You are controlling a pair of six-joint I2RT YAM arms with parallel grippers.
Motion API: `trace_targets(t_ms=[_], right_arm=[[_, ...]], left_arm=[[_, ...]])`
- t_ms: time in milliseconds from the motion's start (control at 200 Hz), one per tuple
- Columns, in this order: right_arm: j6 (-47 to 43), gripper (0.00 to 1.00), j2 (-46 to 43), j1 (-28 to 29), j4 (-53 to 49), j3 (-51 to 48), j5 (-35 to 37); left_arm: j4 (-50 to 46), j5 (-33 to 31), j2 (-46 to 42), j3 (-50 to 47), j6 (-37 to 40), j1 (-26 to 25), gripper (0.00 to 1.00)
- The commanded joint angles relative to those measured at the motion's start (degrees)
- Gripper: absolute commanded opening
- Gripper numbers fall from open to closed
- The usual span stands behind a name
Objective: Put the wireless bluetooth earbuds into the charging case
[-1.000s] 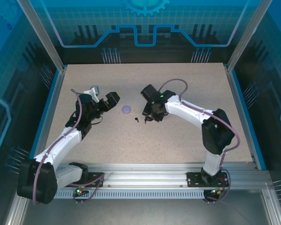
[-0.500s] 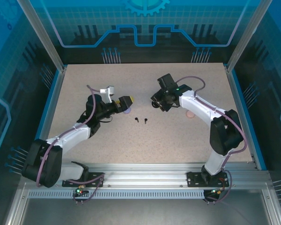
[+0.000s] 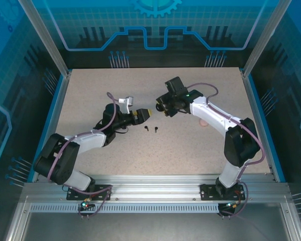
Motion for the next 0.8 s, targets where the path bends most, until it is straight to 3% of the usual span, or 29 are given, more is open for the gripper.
trace_targets(t_ms=[0,315,795], right_arm=[[2.0,0.38,0.9,1.3,-0.2,3.4,0.4],[2.3,0.38,2.6,2.9,-1.0,5.8,0.9],[2.4,0.37,4.0,4.5,-0.7,7.4,0.3]], left_arm=[[3.9,0.3,2.3,1.3,1.5,-1.0,0.79],[7.7,-0.3,4.9,2.2,0.1,-1.2,0.6],[11.4,-4.8,5.1,3.3,-2.5,-1.2,0.68]])
